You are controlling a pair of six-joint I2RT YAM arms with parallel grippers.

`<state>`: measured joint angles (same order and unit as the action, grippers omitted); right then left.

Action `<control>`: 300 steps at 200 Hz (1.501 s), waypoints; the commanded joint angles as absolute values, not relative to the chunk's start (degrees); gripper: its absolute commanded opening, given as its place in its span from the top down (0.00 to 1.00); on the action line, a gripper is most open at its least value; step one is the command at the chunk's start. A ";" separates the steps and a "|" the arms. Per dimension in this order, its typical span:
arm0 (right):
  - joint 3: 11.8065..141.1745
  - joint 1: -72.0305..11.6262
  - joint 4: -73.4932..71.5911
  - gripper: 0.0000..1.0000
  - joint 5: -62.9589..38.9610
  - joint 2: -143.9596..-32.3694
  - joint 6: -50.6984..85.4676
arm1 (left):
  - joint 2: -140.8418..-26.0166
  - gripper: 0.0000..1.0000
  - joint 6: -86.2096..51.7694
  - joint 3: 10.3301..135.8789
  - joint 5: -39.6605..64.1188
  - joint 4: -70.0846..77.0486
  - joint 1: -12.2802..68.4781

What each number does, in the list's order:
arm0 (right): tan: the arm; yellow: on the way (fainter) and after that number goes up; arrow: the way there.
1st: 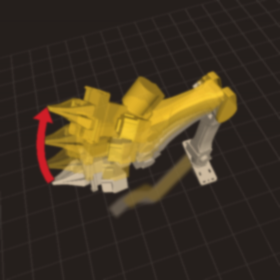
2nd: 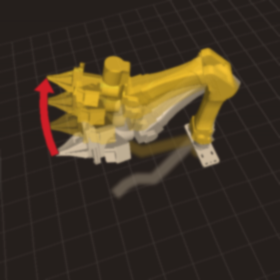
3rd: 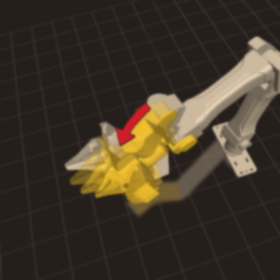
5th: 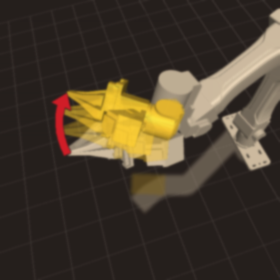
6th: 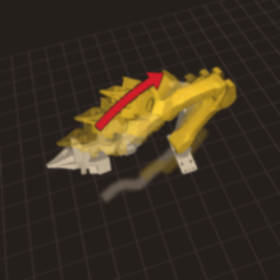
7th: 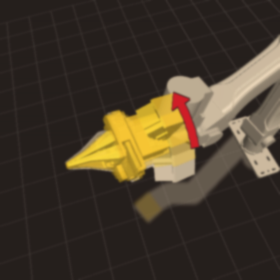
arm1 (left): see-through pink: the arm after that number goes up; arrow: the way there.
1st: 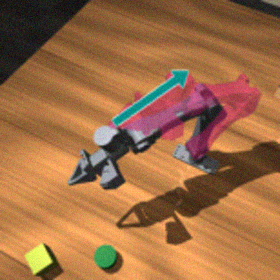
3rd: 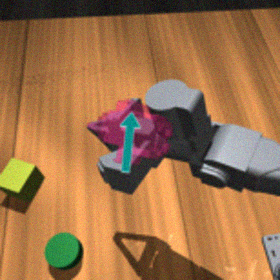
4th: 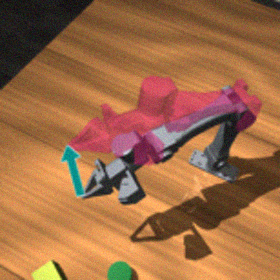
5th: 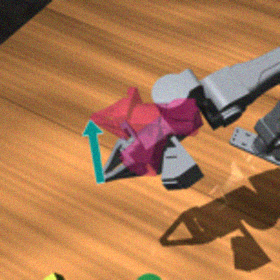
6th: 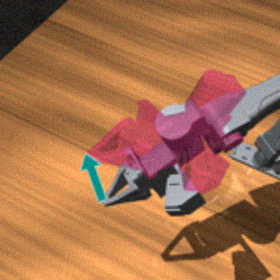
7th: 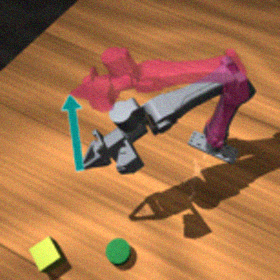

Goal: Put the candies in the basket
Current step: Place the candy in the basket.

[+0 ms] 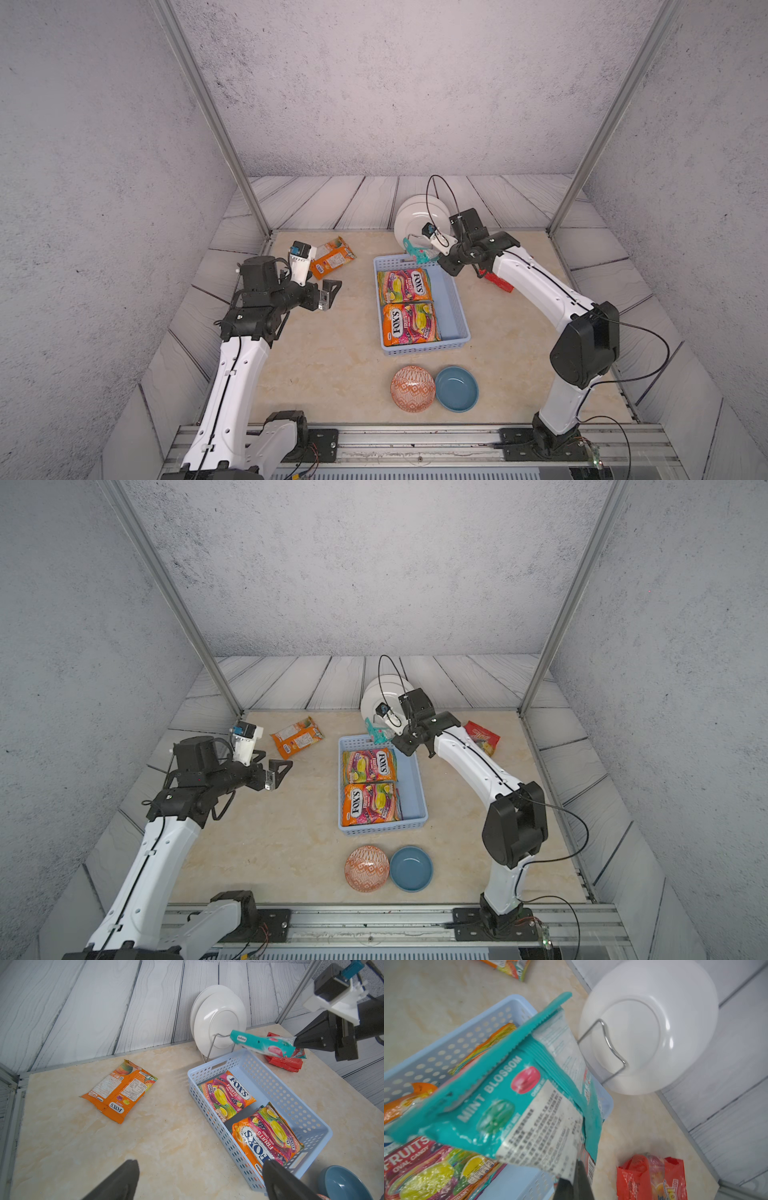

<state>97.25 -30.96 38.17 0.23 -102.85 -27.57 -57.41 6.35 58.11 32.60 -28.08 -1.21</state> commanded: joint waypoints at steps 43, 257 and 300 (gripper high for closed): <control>96.28 -36.55 24.56 1.00 5.91 -105.81 -35.40 | -56.14 0.01 6.93 59.09 31.77 -29.05 -1.14; 93.37 -42.63 22.83 1.00 24.33 -120.22 -28.25 | -56.36 0.01 6.74 57.62 33.55 -27.50 -1.05; 87.79 -44.14 18.26 0.98 17.58 -115.55 -28.87 | -56.11 0.01 6.92 57.39 33.53 -27.21 -1.03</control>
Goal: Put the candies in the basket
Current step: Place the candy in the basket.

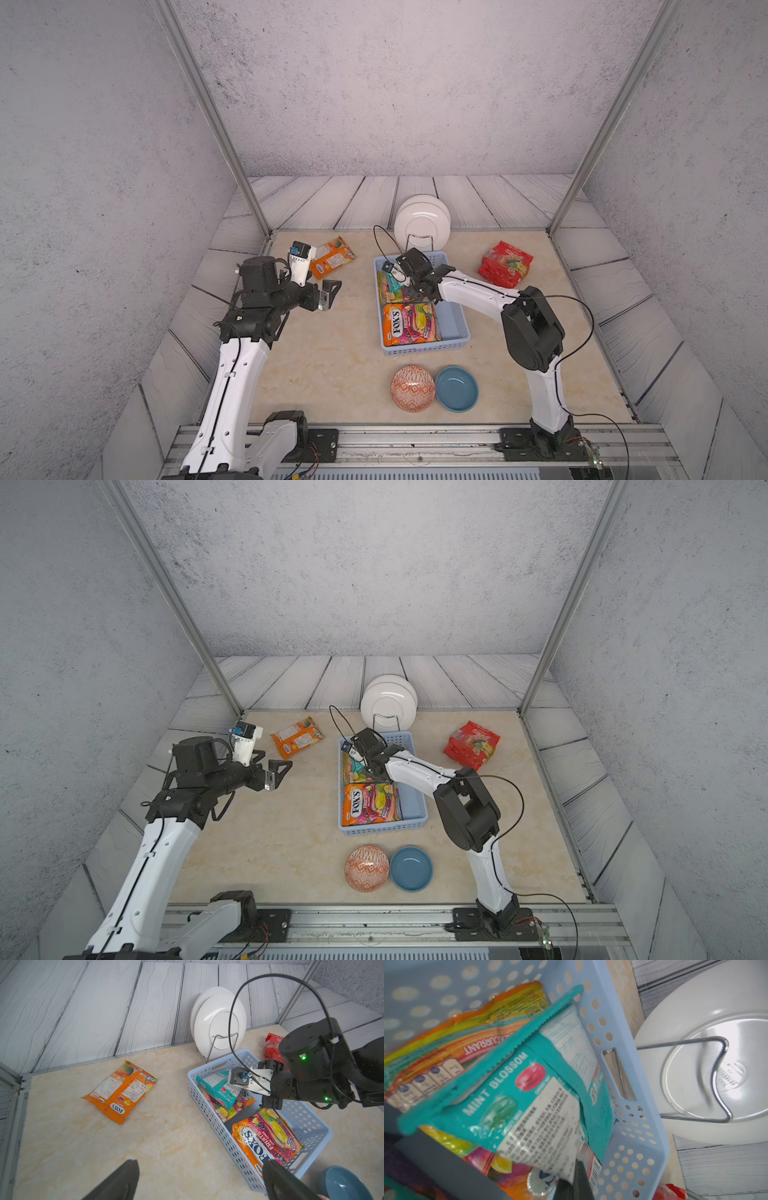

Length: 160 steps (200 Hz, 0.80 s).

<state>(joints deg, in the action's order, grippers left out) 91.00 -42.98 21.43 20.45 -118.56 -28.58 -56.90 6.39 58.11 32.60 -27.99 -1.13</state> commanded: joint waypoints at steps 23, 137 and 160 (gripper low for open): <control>87.32 -44.55 19.14 0.97 17.10 -115.13 -28.50 | -56.40 0.01 6.78 58.34 32.75 -28.36 -1.06; 92.59 -43.86 25.83 0.52 7.63 -108.62 -18.90 | -56.52 0.01 6.14 58.29 33.72 -27.21 -0.97; 96.09 -43.20 28.50 0.49 6.55 -110.12 -12.69 | -57.02 0.01 6.29 58.84 32.80 -28.50 -0.96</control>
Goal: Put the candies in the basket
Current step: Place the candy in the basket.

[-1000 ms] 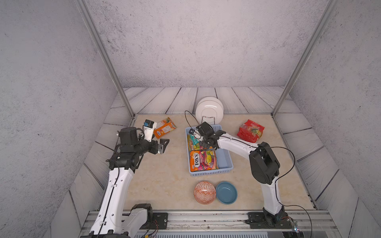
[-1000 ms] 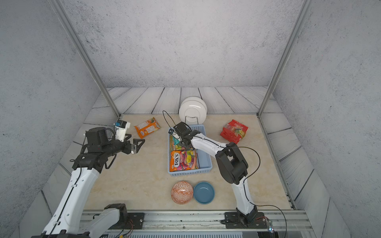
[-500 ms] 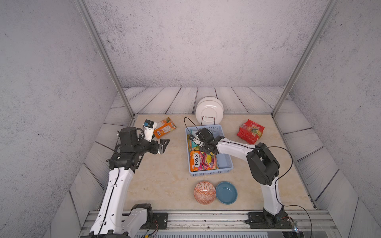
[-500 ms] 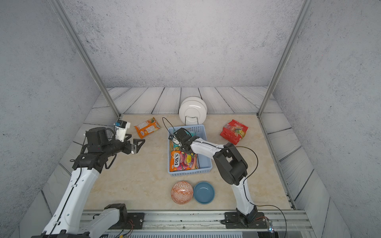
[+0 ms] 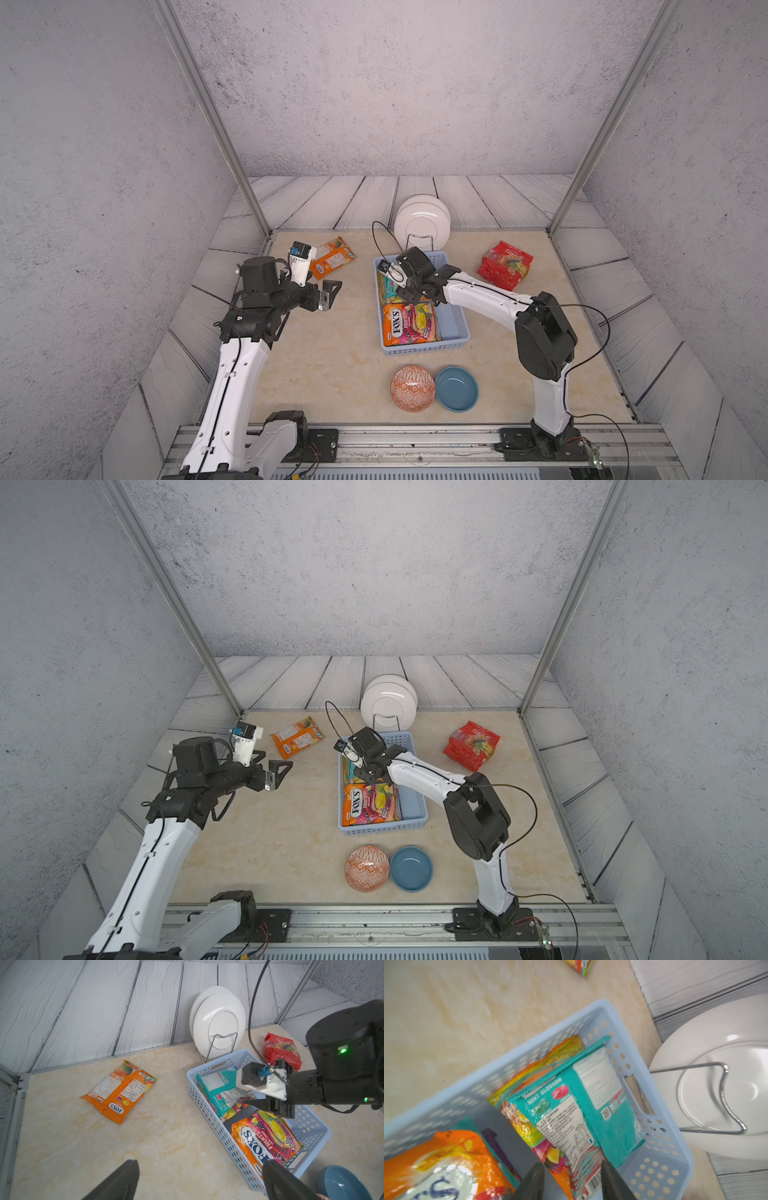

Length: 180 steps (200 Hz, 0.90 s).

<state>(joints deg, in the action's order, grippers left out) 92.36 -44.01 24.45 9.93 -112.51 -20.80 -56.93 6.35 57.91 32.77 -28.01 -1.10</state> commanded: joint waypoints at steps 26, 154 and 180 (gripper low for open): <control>99.79 -42.29 30.25 0.37 7.55 -113.36 -4.99 | -57.36 0.01 5.72 58.89 33.26 -27.69 -0.68; 109.40 -37.87 31.71 0.32 -2.47 -131.67 11.21 | -59.33 0.01 6.21 60.68 31.25 -29.17 -0.49; 110.99 -38.15 33.21 0.35 -7.71 -133.59 8.47 | -59.89 0.01 6.06 61.03 31.50 -29.17 -0.53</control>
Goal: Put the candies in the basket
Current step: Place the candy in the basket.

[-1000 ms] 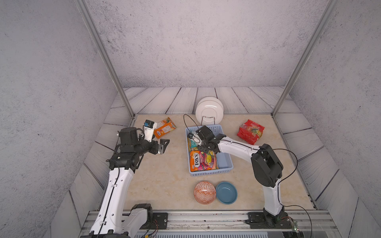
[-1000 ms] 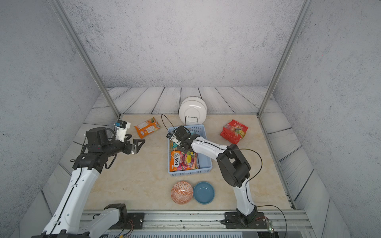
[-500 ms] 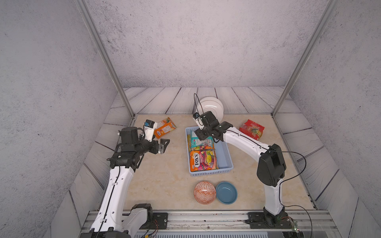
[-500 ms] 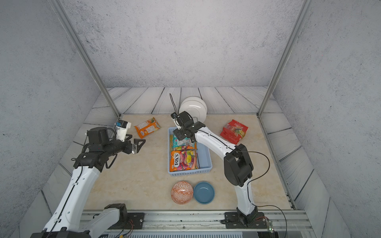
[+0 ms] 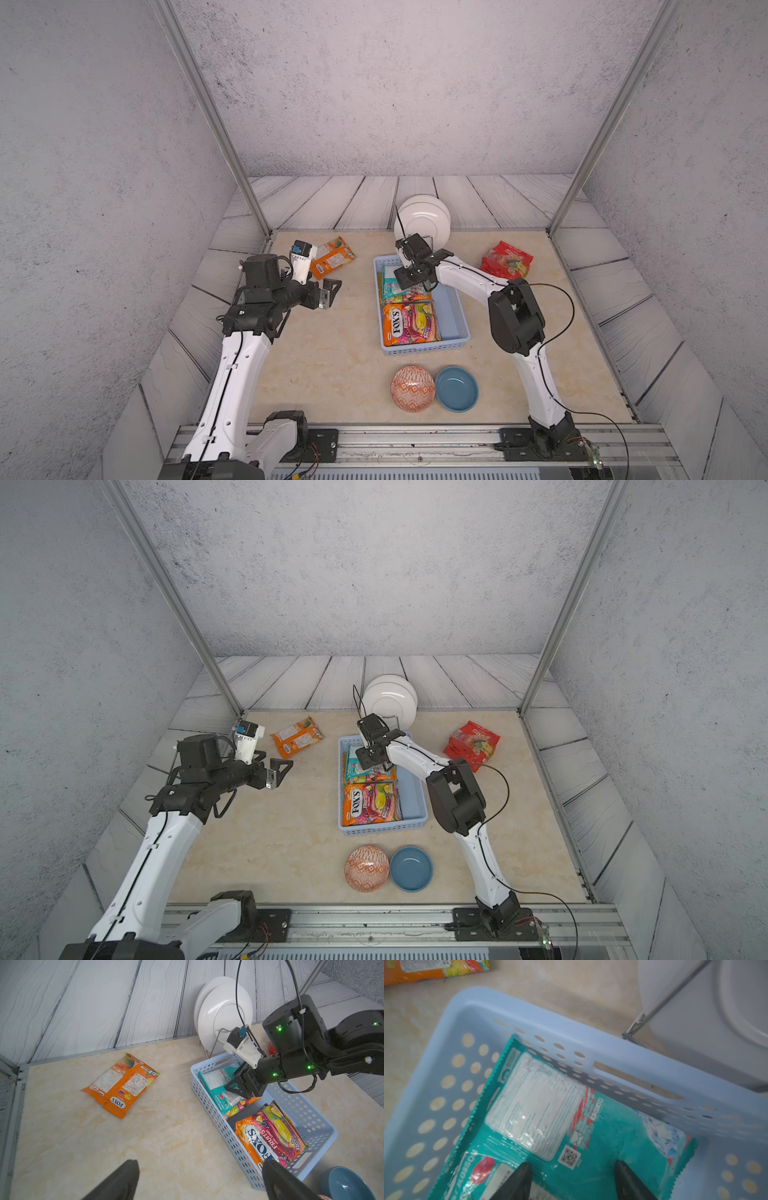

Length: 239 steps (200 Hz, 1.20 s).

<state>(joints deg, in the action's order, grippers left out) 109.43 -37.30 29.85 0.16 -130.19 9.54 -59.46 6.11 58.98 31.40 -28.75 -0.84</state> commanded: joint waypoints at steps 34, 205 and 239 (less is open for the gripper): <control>111.94 -38.15 34.48 0.36 -7.76 -132.94 2.84 | -60.26 0.01 5.96 60.81 32.05 -28.86 -0.52; 106.66 -37.33 39.38 0.38 4.44 -127.54 1.02 | -59.20 0.01 6.04 60.91 31.38 -29.18 -0.43; 108.08 -37.35 40.42 0.39 5.67 -126.78 0.36 | -59.16 0.01 6.05 61.01 31.23 -29.47 -0.53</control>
